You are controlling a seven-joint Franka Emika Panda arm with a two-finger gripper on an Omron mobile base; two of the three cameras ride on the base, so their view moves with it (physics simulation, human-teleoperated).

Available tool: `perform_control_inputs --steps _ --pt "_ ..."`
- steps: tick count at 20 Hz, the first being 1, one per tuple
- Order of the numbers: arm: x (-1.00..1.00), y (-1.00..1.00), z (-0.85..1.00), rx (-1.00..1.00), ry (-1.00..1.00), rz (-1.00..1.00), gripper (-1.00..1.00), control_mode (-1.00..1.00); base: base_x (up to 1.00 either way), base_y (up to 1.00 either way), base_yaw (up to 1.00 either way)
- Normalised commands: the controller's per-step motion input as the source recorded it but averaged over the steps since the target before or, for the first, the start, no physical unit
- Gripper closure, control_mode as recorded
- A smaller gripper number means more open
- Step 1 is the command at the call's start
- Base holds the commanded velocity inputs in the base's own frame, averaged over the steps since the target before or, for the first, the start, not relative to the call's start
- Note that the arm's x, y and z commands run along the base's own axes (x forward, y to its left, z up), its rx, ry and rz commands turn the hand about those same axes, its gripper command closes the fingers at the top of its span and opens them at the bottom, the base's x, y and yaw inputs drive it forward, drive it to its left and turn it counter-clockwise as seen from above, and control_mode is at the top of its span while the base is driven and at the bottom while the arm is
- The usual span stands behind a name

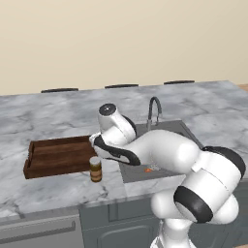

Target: Pick up all produce items and place them in the sink. Turn on the sink faucet to wash them. Then turn the sink off and put them in the tray.

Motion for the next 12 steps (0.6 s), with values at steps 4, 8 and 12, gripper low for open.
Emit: perform_control_inputs --steps 4,8,12 --pt "0.32 0.57 0.04 -0.01 0.1 0.12 1.0 -1.0 0.0 0.0 0.0" --pt "0.31 0.57 0.0 -0.01 0.08 0.11 1.0 -1.0 0.0 0.0 0.0" --pt "0.26 0.55 0.0 -0.01 0.09 0.12 1.0 -1.0 0.0 0.0 0.0"
